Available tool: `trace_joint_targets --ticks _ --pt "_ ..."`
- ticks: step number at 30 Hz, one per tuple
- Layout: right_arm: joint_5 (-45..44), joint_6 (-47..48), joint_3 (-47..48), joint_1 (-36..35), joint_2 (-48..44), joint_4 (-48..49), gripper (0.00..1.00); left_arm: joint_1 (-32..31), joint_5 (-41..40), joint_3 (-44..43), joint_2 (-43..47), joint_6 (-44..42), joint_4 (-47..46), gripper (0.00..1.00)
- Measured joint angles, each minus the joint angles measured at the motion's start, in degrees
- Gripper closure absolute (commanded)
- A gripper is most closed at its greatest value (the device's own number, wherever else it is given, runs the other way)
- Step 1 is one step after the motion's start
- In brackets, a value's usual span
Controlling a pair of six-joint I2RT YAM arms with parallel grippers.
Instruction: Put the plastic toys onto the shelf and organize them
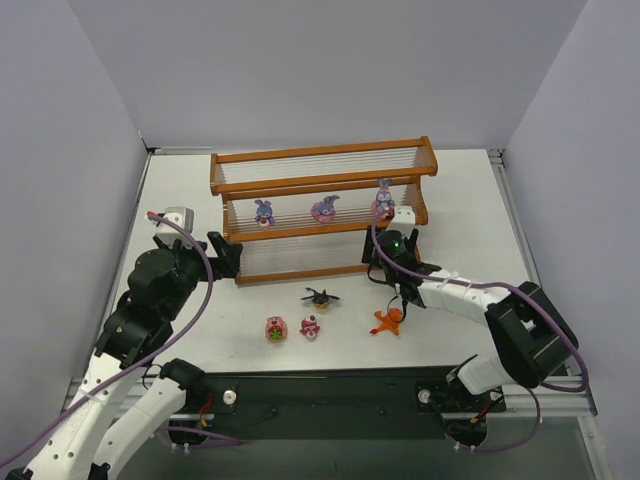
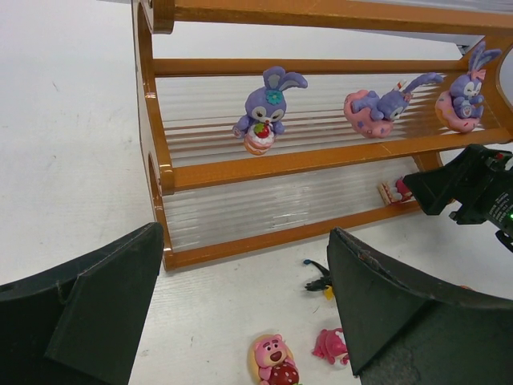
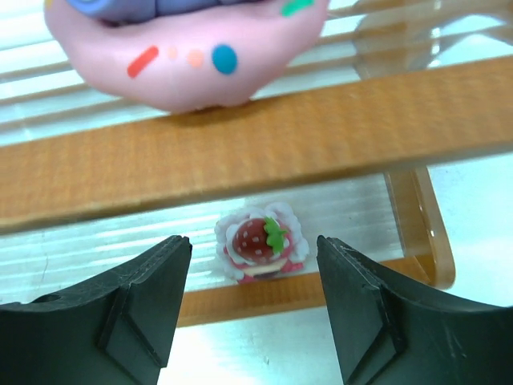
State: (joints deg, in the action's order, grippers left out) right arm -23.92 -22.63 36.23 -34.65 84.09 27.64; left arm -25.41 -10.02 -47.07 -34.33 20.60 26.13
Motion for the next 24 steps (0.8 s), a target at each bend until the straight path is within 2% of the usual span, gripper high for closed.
trace_joint_targets --ticks 7,13,18,24 --pt "1.8 0.0 -3.5 -2.1 -6.6 -3.2 0.35 0.0 0.0 1.0 1.3 0.3 -0.2 0.07" --pt "8.2 -0.2 -4.6 -6.3 -17.0 -10.2 0.34 0.0 -0.2 1.7 2.6 0.8 -0.2 0.07" --pt "9.1 -2.1 -2.0 -15.8 -21.9 -17.7 0.34 0.0 -0.3 2.3 3.9 1.3 -0.1 0.07" --pt "4.4 -9.0 5.2 -29.7 -16.3 -24.6 0.33 0.0 -0.7 2.3 4.2 1.7 0.6 0.07"
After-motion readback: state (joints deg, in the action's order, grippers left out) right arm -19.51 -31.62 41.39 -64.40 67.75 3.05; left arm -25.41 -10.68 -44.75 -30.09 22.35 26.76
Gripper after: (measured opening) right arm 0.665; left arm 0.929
